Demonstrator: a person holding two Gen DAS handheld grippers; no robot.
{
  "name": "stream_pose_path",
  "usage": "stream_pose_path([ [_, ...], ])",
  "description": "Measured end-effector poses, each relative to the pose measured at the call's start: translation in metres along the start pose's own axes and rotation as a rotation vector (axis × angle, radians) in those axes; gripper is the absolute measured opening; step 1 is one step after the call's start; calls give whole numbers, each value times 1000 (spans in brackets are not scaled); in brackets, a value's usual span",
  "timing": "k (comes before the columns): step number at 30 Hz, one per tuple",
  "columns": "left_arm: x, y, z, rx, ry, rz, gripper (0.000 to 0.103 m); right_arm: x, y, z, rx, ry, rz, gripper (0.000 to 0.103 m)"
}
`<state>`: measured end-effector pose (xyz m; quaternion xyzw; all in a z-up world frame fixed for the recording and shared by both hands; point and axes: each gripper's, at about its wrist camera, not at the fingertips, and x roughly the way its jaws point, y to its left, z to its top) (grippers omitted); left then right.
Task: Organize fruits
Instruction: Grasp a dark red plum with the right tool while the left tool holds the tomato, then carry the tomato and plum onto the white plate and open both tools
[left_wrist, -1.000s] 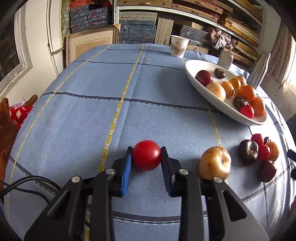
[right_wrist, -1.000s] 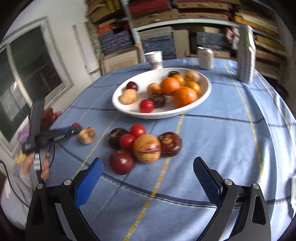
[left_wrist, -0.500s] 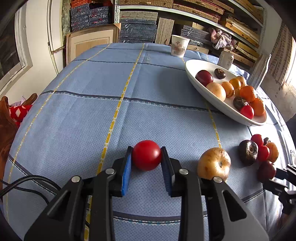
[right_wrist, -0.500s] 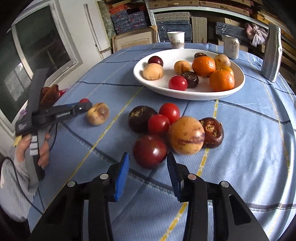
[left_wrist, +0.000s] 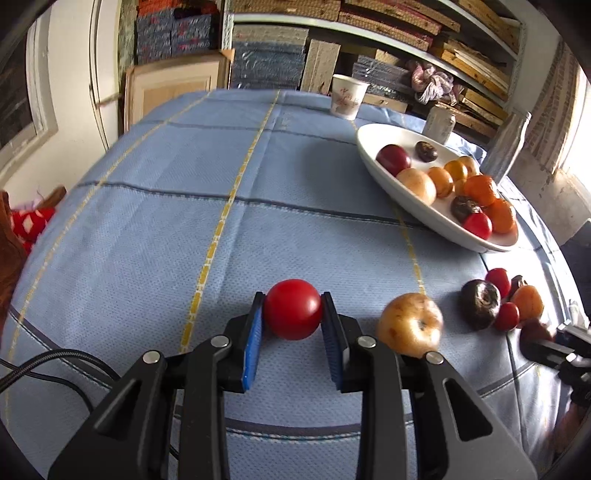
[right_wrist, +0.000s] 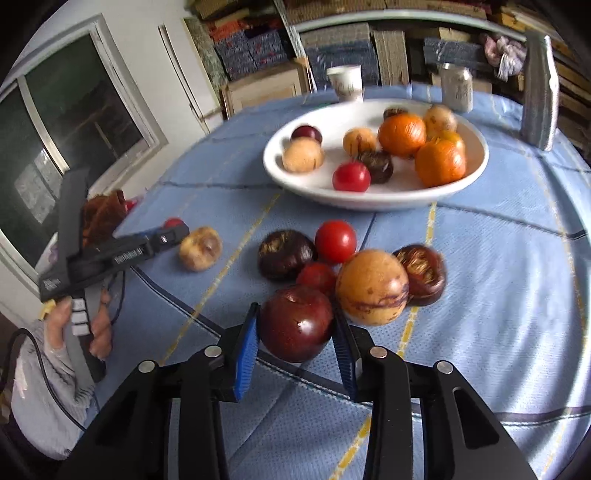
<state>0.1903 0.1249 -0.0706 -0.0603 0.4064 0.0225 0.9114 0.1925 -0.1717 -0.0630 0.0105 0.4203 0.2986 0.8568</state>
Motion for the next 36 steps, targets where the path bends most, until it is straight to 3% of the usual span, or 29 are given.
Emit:
stream_pose_path([
  [4,-21,-12,1,30,-62,14,29,-25,-6,3,12,-77,-7,38],
  [8,-47,-26,17,35,-110,-26,29,-51,-26,15,73,-140,-4,38],
  [14,-84,-73,88,92,-213,-74,29,-99,-50,73,120,-275,-39,38],
  [17,-80,-95,110,95,-225,-111,29,-107,-50,97,110,-310,-44,38],
  [23,-26,-120,123,84,-144,-137,29,-65,-49,125,96,-245,-30,38],
  [29,36,-135,107,133,-26,-148,29,1,-54,113,88,-120,-32,38],
  [36,69,-147,96,174,26,-171,29,37,-66,103,66,-36,-83,38],
])
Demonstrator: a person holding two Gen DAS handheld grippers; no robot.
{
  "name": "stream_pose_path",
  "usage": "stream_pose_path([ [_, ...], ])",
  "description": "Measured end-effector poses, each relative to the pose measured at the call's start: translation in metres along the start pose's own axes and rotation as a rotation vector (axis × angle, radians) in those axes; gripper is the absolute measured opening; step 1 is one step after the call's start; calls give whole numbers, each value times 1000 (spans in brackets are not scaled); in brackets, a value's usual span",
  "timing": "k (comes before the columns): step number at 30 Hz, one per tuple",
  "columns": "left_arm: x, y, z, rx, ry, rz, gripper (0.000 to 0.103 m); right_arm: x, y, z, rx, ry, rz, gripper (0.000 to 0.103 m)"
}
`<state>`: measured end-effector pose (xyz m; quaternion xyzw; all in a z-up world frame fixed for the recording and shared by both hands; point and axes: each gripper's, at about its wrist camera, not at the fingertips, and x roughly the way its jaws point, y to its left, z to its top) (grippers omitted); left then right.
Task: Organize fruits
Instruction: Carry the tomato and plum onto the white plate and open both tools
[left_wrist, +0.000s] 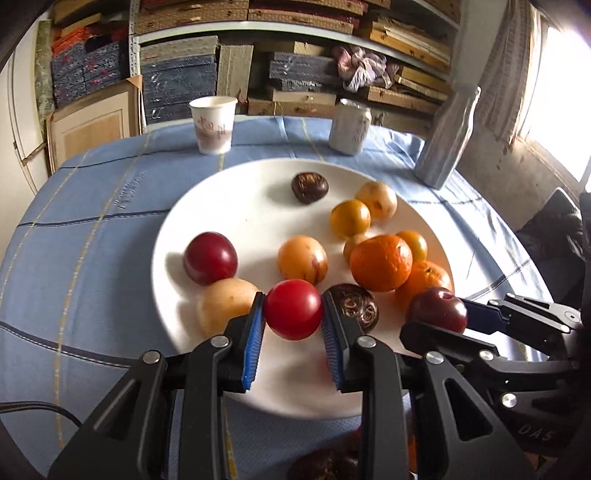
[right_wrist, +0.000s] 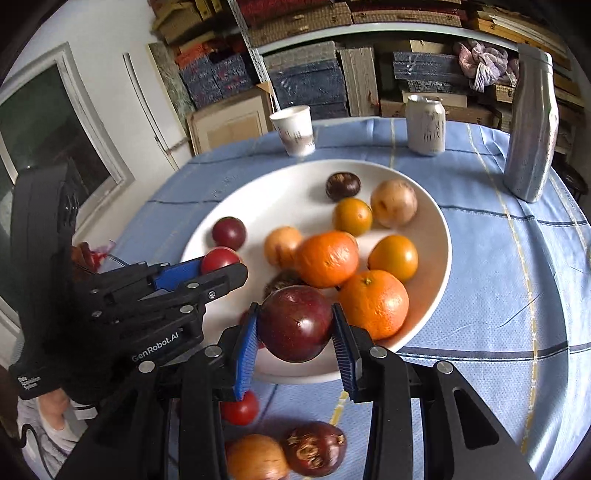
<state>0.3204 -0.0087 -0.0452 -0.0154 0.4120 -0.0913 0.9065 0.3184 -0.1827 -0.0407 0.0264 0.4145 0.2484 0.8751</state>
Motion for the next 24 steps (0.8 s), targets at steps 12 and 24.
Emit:
stream_pose_path([
  [12,-7,-2,1,0,-24,-3,49,-8,-3,0,-7,-42,2,54],
  [24,-90,9,-1,-6,-251,201,94,-63,-4,-4,58,-185,36,75],
])
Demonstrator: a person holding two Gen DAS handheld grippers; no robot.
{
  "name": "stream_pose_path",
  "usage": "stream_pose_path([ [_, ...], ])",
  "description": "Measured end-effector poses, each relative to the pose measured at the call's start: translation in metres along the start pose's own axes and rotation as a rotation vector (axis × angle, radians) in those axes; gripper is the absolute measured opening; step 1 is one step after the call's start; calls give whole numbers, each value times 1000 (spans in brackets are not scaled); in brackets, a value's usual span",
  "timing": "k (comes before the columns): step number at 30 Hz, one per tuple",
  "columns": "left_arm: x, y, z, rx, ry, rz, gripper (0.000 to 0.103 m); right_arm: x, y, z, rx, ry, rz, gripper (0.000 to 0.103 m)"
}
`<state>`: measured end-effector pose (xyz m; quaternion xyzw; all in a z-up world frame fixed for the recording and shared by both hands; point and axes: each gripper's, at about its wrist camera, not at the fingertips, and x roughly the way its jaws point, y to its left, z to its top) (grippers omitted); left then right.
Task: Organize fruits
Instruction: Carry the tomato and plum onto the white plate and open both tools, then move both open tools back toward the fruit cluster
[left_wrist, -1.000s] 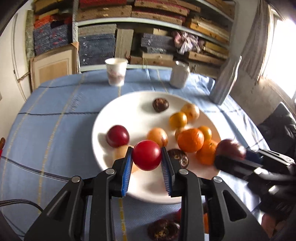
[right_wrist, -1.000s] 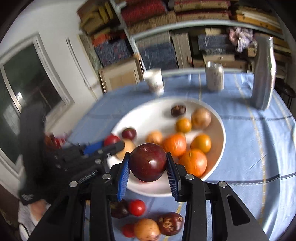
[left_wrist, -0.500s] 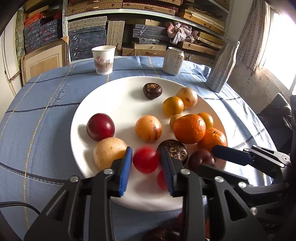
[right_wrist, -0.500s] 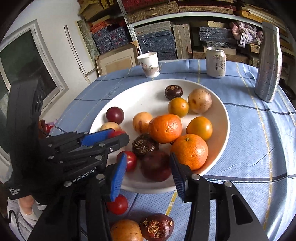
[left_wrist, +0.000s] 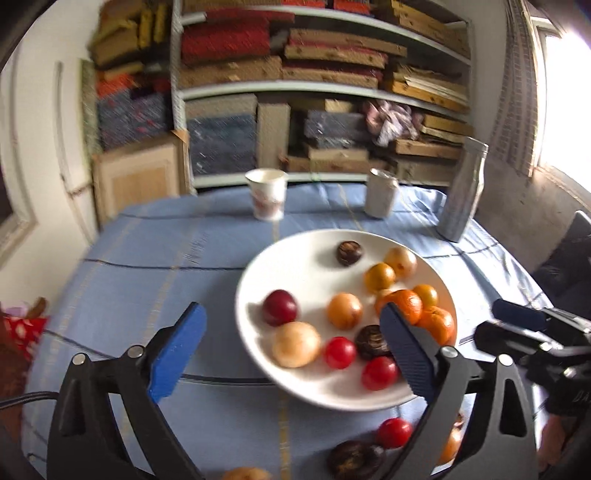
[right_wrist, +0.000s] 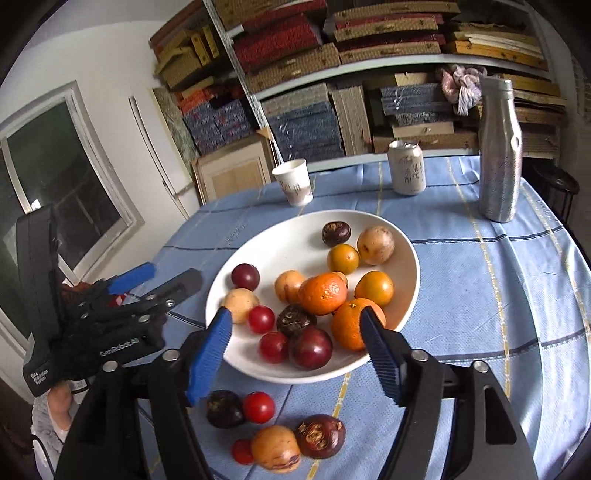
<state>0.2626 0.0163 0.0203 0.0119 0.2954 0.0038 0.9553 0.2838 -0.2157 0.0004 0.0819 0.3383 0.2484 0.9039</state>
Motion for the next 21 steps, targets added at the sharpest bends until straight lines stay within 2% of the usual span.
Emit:
stream_pose_path([
  [4,-22,14,-17,2,-32,93,98,-11,7,-9,-2,-31,9,81],
  [10,-38,43,-43,-72,10,118,98,-24,10,-39,-21,-30,-6,83],
  [15,-48,55,-60,-86,13,163,98,-30,8,-65,-23,-3,-23,89],
  [17,-48,58,-65,-89,26,162,99,-34,7,-71,-26,3,-29,90],
  [21,-43,62,-77,-107,87,107,99,-42,8,-78,-30,-6,-42,95],
])
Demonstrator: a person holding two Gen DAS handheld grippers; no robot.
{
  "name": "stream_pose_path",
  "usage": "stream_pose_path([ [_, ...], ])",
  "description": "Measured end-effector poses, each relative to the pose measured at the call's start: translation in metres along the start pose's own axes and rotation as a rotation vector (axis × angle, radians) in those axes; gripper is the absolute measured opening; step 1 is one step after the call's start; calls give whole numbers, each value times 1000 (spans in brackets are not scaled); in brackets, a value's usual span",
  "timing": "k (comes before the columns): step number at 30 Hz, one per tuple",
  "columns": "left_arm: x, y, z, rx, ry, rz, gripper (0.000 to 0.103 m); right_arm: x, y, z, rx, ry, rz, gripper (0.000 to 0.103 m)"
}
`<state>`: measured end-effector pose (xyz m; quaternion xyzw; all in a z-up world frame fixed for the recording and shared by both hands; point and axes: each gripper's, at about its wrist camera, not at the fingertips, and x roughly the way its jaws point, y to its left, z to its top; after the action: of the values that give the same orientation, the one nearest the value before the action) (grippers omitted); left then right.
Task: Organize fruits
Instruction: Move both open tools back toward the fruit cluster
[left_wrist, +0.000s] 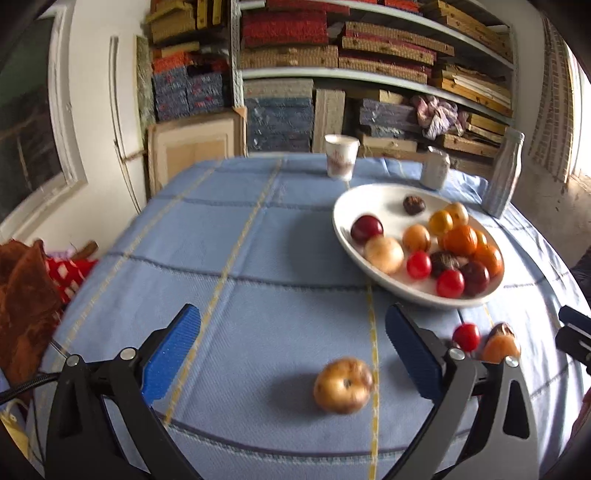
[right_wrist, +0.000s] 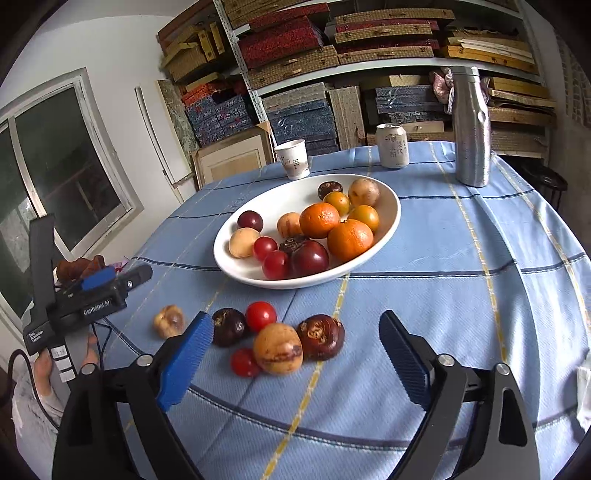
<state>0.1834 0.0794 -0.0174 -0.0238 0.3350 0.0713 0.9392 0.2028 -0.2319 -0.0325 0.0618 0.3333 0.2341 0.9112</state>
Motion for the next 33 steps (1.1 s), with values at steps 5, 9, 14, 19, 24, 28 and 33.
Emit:
stream_pose_path([
  [5,3,3,-14,2,46,-18,99,-2,-4,-7,37,13,-6,99],
  [9,9,-7,-25,52,75,-7,99,-3,-5,-7,45,23,-4,99],
  [14,20,-29,-33,160,95,63,99,-5,-5,-7,55,18,2,99],
  [19,25,-36,-37,197,113,65,99,-5,-6,-7,58,22,1,99],
  [24,32,-28,-38,144,158,2,99,-2,-7,-7,68,36,-6,99],
  [28,37,-23,-38,115,185,2,99,0,-10,-7,82,44,-9,99],
  [33,50,-18,-40,83,246,-1,99,1,-10,-8,85,51,-8,99],
])
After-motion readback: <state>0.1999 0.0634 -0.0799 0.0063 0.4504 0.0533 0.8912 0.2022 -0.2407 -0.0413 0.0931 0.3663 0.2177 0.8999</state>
